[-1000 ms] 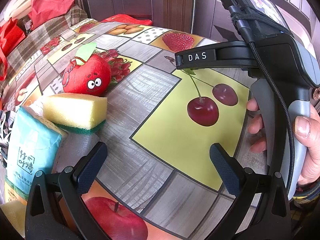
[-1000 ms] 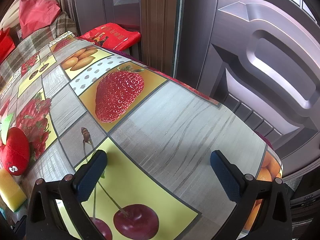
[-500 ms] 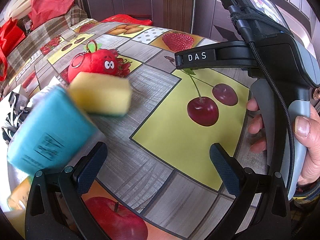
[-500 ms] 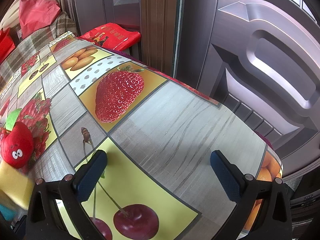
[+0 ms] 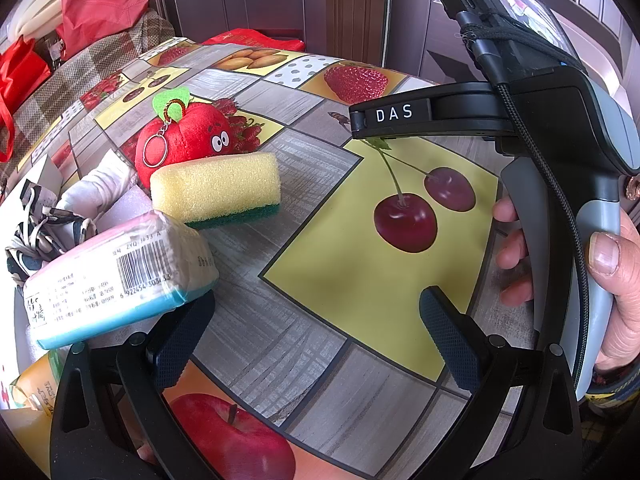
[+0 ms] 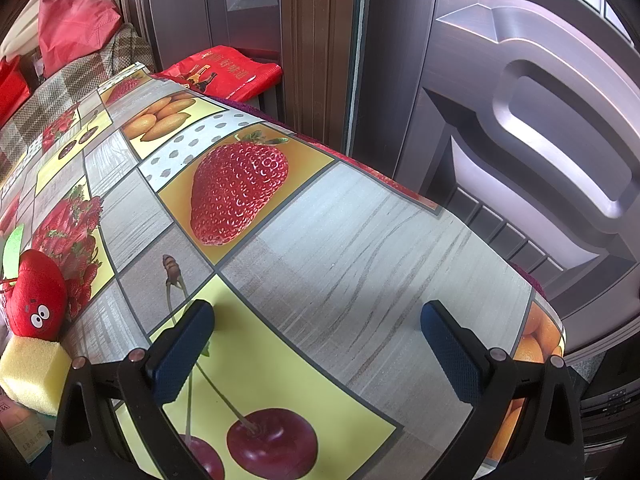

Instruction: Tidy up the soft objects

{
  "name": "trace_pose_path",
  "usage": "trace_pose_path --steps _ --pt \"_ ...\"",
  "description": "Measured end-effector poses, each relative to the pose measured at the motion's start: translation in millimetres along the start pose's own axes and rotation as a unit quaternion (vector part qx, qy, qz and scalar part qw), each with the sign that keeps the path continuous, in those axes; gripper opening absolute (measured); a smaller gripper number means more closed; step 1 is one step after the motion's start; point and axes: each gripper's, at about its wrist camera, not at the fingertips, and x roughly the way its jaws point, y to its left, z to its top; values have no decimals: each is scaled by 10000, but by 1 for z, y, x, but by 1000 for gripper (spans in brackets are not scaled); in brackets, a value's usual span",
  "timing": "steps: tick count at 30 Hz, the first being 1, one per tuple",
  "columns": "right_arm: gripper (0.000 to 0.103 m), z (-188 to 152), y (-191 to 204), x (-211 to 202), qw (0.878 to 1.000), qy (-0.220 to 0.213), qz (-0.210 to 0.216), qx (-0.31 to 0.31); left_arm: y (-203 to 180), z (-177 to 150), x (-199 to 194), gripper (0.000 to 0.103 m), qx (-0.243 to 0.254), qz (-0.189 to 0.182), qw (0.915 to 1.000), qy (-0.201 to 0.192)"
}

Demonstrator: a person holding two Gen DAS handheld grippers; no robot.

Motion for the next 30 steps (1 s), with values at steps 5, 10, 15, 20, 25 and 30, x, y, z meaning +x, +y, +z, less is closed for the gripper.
trace_pose_path --steps 5,10,15,20,25,30 --pt "103 0 -1 0 10000 0 -1 -1 -1 0 0 102 0 0 10000 0" --pt "103 0 0 0 10000 0 1 0 -1 0 0 102 0 -1 10000 -1" --pt "103 0 0 0 10000 -1 2 1 0 0 0 102 1 0 10000 0" --pt "103 0 -1 0 10000 -1 2 0 1 0 0 102 4 11 10000 -3" --pt "103 0 0 -1 10000 1 0 0 0 1 0 102 8 30 10000 -3" --pt "103 0 0 0 10000 3 -6 -4 -9 -3 -15 102 46 105 9997 -222"
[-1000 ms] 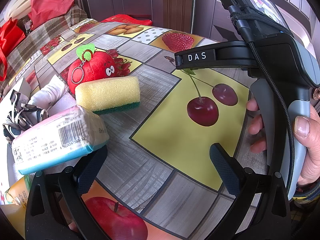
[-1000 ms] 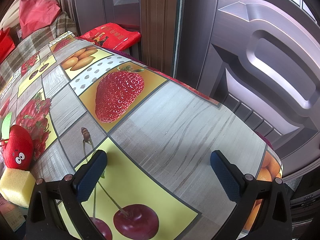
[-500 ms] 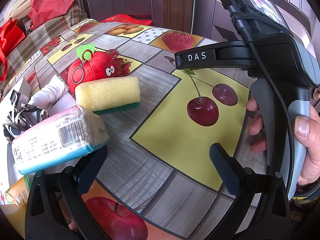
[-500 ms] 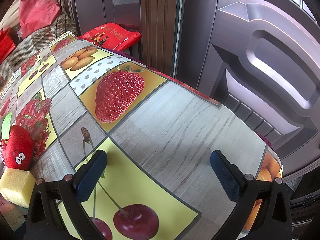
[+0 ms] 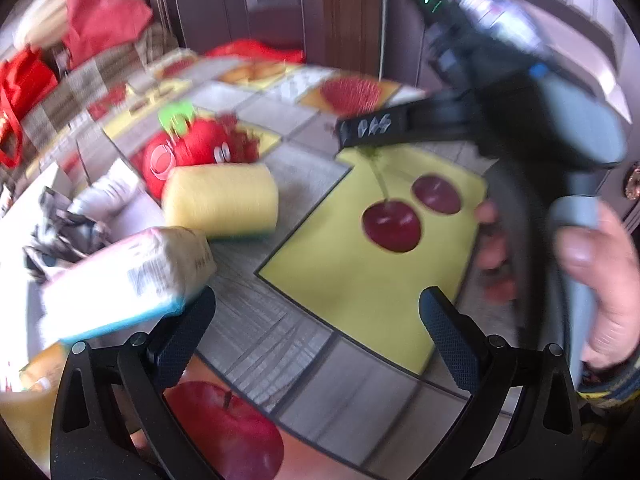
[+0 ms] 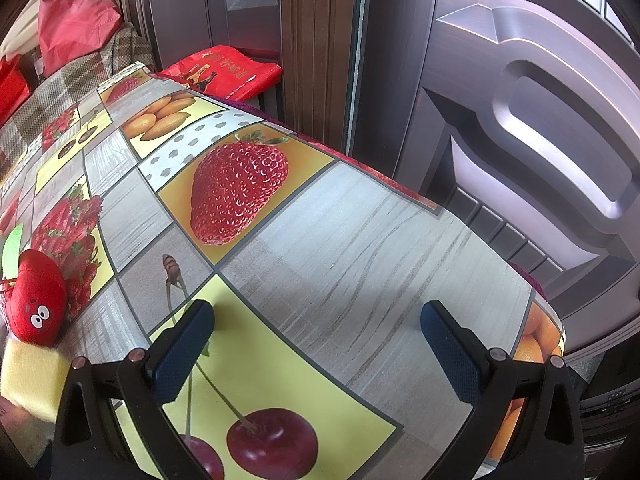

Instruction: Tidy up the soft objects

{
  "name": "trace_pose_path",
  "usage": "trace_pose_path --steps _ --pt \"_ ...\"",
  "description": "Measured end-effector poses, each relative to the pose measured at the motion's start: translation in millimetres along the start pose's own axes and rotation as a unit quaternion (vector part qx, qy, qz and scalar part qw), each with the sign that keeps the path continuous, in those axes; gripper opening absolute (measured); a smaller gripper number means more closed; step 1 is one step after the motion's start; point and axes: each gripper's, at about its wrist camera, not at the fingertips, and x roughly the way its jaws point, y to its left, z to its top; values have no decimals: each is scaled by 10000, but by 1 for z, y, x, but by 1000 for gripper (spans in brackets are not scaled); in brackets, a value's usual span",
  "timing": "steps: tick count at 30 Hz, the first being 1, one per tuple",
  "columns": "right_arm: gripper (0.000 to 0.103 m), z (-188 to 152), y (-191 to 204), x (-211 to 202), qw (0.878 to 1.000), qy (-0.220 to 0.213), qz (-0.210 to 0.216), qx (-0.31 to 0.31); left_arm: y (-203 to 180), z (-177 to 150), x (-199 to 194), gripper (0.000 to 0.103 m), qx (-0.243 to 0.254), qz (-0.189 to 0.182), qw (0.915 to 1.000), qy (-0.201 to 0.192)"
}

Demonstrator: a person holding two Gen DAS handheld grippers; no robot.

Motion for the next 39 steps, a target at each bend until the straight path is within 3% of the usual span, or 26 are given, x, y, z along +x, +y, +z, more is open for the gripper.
trace_pose_path --steps 7,11,13,14,17,19,21,24,26,28,30,32,36,39 --pt "103 0 -1 0 10000 -1 -2 -2 1 -19 -82 102 -297 -406 9912 -1222" --pt "103 0 -1 0 10000 -1 -6 -4 33 -44 -134 103 -806 -63 9777 -1936" --pt "103 -1 -2 0 10000 -1 -7 -3 62 -63 -160 103 -1130 298 9673 -2252" --pt "103 -1 -2 0 10000 -1 -7 -3 72 -67 -165 103 -1250 346 9644 -2306" --pt "103 -1 -2 0 10000 -1 1 0 126 -96 -181 103 -2098 389 9452 -2471" --pt "103 -1 -2 0 10000 -7 25 0 142 -112 -182 103 -2384 465 9387 -2444" --pt "103 0 0 0 9997 -27 201 -157 152 -124 -180 103 -2500 593 9365 -2387" --pt "103 -1 2 -7 9938 -156 1029 -391 145 -130 -169 103 -2289 685 9447 -2247" --pt "103 -5 -5 -16 9787 -357 2010 -235 138 -133 -162 103 -2081 790 9521 -2098" --pt "103 -11 -12 -33 9529 -797 2919 -195 135 -140 -160 103 -1982 767 9570 -1973" --pt "103 -14 -13 -47 9312 -1129 3441 -411 134 -145 -157 103 -1936 567 9634 -1767" --pt "103 -18 -7 -57 9033 -1162 4034 -882 132 -151 -157 103 -1824 443 9684 -1642" --pt "103 -34 23 -69 8698 -923 4353 -2132 116 -158 -152 103 -1562 306 9797 -1216" --pt "103 -50 37 -76 8510 -863 4374 -2776 108 -162 -146 103 -1490 316 9836 -967"
